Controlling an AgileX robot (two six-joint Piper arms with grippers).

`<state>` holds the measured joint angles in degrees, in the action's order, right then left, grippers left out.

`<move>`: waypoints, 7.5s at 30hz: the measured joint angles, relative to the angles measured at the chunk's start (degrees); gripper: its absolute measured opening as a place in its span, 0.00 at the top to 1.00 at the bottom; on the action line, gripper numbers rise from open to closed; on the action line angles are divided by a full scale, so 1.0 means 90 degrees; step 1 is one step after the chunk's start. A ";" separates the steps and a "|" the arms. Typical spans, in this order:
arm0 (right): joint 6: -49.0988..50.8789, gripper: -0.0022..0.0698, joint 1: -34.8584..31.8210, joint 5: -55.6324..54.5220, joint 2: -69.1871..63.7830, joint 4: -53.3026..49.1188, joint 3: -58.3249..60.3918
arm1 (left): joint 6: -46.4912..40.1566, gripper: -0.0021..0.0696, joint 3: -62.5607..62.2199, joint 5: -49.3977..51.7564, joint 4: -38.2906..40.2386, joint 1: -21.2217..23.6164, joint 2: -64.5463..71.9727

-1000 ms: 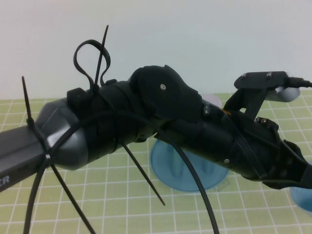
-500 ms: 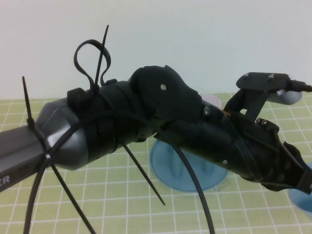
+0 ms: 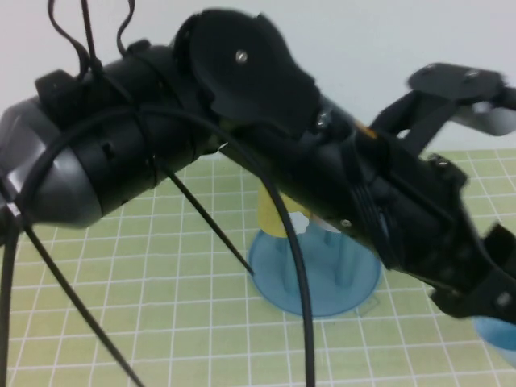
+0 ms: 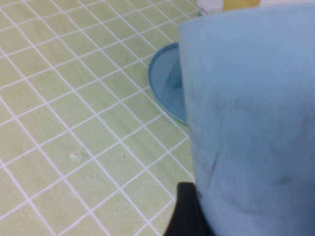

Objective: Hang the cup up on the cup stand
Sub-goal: Adjust the cup with two arms, then place the cup on the cup holder

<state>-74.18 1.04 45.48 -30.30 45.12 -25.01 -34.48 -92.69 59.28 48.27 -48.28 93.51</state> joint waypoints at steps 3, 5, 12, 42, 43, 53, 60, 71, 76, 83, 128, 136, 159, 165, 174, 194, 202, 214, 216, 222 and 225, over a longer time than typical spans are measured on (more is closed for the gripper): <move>0.0035 0.21 0.0000 -0.0139 -0.0091 -0.0015 0.0000 | 0.0000 0.31 -0.0130 0.0174 -0.0043 -0.0259 -0.0015; 0.0035 0.21 0.0000 -0.0182 -0.0107 -0.0015 0.0000 | -0.0040 0.31 -0.0130 0.0175 -0.0217 -0.0467 -0.0015; 0.0035 0.21 0.0000 -0.0182 -0.0107 -0.0015 0.0000 | -0.0079 0.31 -0.0130 -0.0600 -0.1040 -0.1211 -0.0001; 0.0361 0.03 0.0000 -0.0078 -0.0121 0.0105 0.0000 | 0.0982 0.96 -0.0130 -0.0956 -0.1651 -0.1428 0.0546; 0.0534 0.02 0.0000 -0.0078 -0.0121 -0.0021 0.0000 | 0.1006 0.96 -0.0130 -0.0995 -0.1638 -0.1428 0.0546; 0.4356 0.01 0.0000 -0.0530 -0.0121 -0.3618 0.0000 | 0.1064 0.96 -0.0130 -0.1569 -0.0947 -0.0794 0.0546; 0.9671 0.07 0.0000 -0.2599 -0.0121 -0.7903 0.0000 | -0.0471 0.96 -0.0130 -0.1771 0.1396 -0.0126 0.0445; 1.6305 0.37 0.0000 -0.5651 0.1300 -1.1769 0.0000 | -0.2852 0.96 0.0760 -0.2010 0.3945 -0.0038 0.0398; 1.8749 0.40 0.0000 -0.6174 0.2184 -1.1973 0.0015 | -0.4947 0.96 0.1411 -0.2079 0.5653 -0.0038 0.0382; 2.1874 0.40 0.0000 -0.6721 0.3026 -1.2858 0.0577 | -0.5155 0.96 0.1429 -0.1922 0.5664 -0.0038 0.0367; 2.2570 0.05 0.0000 -0.7087 0.3093 -0.8705 0.2633 | -0.3715 0.96 0.1408 -0.4850 0.5742 -0.2243 0.0337; 2.2500 0.05 0.0000 -0.7119 0.3093 -0.8846 0.2582 | -0.3840 0.96 0.1368 -0.4754 0.5742 -0.2301 0.0332; 2.2068 0.19 0.0000 -0.7797 0.3093 -0.8860 0.2582 | -0.4209 0.80 0.1330 -0.4087 0.5762 -0.2313 0.0382; 2.1152 0.19 0.0000 -0.8118 0.3093 -0.8499 0.2480 | -0.4729 0.53 0.1330 -0.3984 0.5723 -0.2291 0.0090; 1.9117 0.18 0.0000 -0.7273 0.3107 -0.8333 0.1398 | -0.5061 0.63 0.1343 -0.4168 0.4805 -0.2291 -0.0711; 1.8507 0.18 0.0000 -0.8260 0.0321 -1.1210 0.0351 | 0.1416 0.97 0.1333 -0.2782 -0.3829 -0.1166 -0.2842; 1.8486 0.18 0.0000 -0.8988 -0.1971 -1.3554 -0.1223 | 0.2020 0.97 0.1500 -0.2423 -0.4664 -0.0200 -0.3000; 1.7736 0.18 0.0970 -0.9469 -0.4921 -1.3973 -0.3027 | 0.2111 0.97 0.3367 -0.3668 -0.4158 0.1788 -0.3295; 1.7548 0.18 0.1340 -0.9257 -0.5318 -1.3973 -0.3226 | 0.2111 0.97 0.3568 -0.3880 -0.4001 0.2024 -0.3295; 1.6832 0.18 0.2212 -0.8776 -0.6348 -1.3703 -0.3704 | 0.2111 0.97 0.3911 -0.4372 -0.3903 0.2579 -0.3295; 1.6350 0.18 0.2588 -0.8636 -0.6843 -1.3328 -0.3971 | 0.2135 0.97 0.3912 -0.4418 -0.3822 0.2821 -0.3295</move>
<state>72.98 24.33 -32.24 -91.89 -74.83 -60.75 -15.26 -57.48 19.51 13.87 -22.88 63.86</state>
